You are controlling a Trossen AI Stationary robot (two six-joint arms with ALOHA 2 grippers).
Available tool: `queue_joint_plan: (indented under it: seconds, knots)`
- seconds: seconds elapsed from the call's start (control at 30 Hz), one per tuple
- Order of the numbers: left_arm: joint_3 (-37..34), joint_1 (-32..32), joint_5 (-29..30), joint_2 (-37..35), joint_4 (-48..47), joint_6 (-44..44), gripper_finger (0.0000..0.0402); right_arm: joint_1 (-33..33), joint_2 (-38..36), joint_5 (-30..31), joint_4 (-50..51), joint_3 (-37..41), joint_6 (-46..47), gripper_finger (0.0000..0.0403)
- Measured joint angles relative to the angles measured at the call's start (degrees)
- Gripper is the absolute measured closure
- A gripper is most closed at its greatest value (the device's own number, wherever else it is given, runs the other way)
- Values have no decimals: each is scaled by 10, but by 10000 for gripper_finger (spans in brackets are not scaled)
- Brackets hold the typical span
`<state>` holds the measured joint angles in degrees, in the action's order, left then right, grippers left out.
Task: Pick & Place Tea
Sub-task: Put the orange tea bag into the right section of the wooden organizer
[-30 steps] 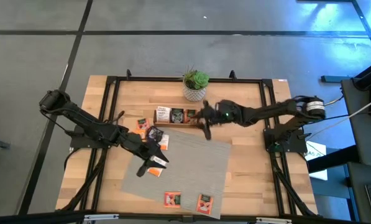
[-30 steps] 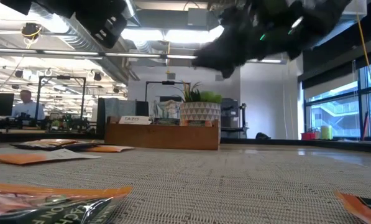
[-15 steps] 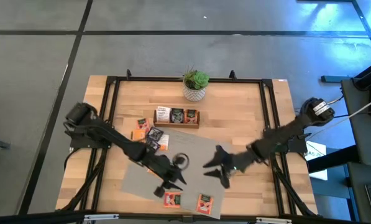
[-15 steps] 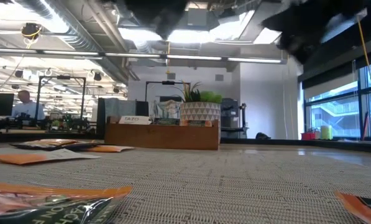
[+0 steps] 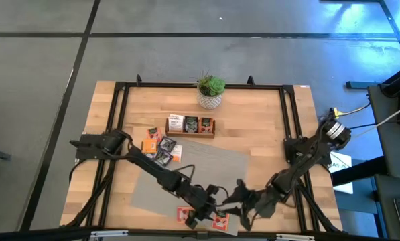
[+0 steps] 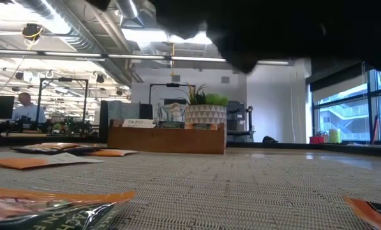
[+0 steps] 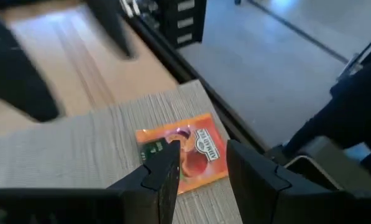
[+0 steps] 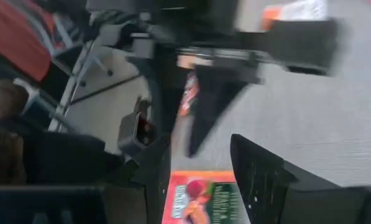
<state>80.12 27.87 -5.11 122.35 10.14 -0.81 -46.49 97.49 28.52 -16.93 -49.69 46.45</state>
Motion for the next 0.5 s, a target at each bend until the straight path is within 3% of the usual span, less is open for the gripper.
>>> queue_joint_plan:
  seconds: [0.27,0.5]
  knots:
    - [5,-14,13,13,-71,9,274,-5,137,-55,129,-142,58,235]
    - [4,-27,51,13,-145,16,274,-8,221,-82,207,-277,43,235]
